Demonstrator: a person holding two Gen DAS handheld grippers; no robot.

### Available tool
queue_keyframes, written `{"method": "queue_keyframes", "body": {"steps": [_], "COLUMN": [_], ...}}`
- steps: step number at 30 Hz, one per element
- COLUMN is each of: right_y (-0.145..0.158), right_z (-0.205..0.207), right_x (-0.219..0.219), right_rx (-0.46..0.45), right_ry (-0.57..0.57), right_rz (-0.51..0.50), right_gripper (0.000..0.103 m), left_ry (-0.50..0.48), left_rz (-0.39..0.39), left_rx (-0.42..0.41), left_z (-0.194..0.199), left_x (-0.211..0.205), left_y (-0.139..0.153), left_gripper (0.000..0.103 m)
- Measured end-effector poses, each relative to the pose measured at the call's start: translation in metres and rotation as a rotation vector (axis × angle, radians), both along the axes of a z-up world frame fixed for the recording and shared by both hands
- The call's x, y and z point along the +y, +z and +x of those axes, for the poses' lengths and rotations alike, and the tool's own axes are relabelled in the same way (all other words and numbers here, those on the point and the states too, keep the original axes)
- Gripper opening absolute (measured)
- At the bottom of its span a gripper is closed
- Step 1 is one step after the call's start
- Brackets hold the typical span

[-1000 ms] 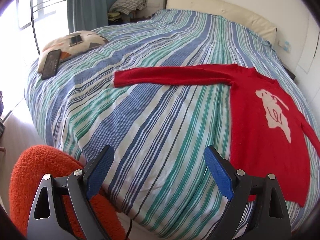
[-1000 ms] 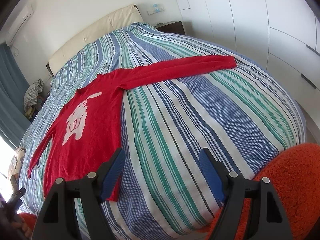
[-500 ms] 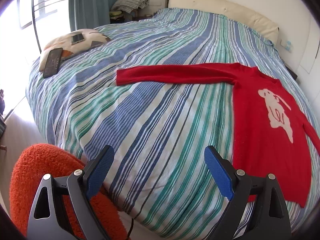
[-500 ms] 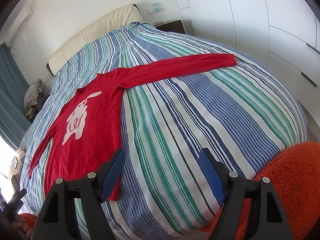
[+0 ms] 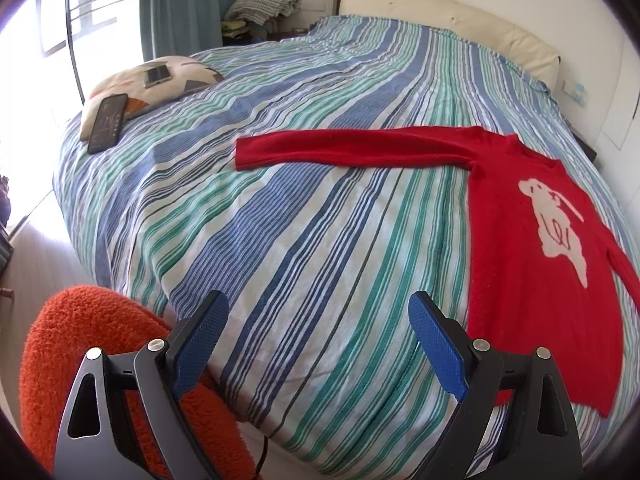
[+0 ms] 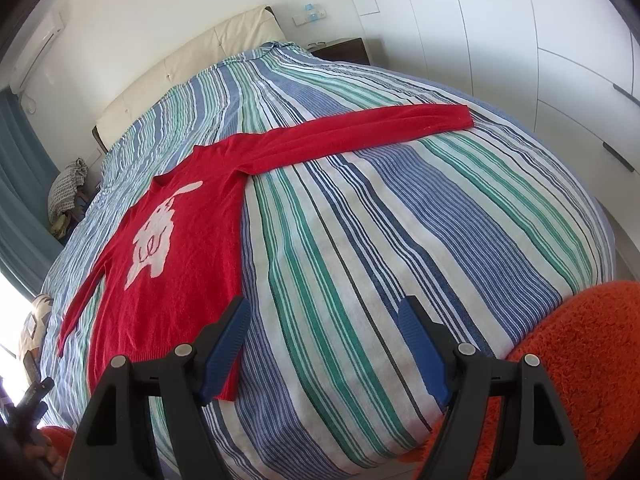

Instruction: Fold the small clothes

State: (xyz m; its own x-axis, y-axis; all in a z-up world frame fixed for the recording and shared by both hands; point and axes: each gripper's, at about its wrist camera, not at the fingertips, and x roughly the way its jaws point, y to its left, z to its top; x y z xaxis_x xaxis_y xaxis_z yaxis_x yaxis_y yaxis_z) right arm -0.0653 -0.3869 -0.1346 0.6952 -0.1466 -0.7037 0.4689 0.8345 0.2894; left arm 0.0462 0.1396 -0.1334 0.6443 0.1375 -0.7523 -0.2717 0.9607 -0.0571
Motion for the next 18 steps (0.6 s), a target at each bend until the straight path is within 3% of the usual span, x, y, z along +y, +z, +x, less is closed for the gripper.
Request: {"method": "queue_keyframes", "body": {"steps": [14, 18], "right_y": [-0.002, 0.004], "right_z": [-0.002, 0.000], "right_x": [0.000, -0.015], "right_rx": [-0.006, -0.036], "right_ry": [-0.006, -0.027], "right_rz": [0.009, 0.065], "right_gripper": [0.076, 0.076], "left_ry": [0.007, 0.016], "left_rz": [0.002, -0.011], "left_rx": [-0.001, -0.010], "left_z": [-0.001, -0.002], "left_x": [-0.001, 0.002], "left_y": [0.001, 0.002], "left_gripper": [0.093, 0.093]}}
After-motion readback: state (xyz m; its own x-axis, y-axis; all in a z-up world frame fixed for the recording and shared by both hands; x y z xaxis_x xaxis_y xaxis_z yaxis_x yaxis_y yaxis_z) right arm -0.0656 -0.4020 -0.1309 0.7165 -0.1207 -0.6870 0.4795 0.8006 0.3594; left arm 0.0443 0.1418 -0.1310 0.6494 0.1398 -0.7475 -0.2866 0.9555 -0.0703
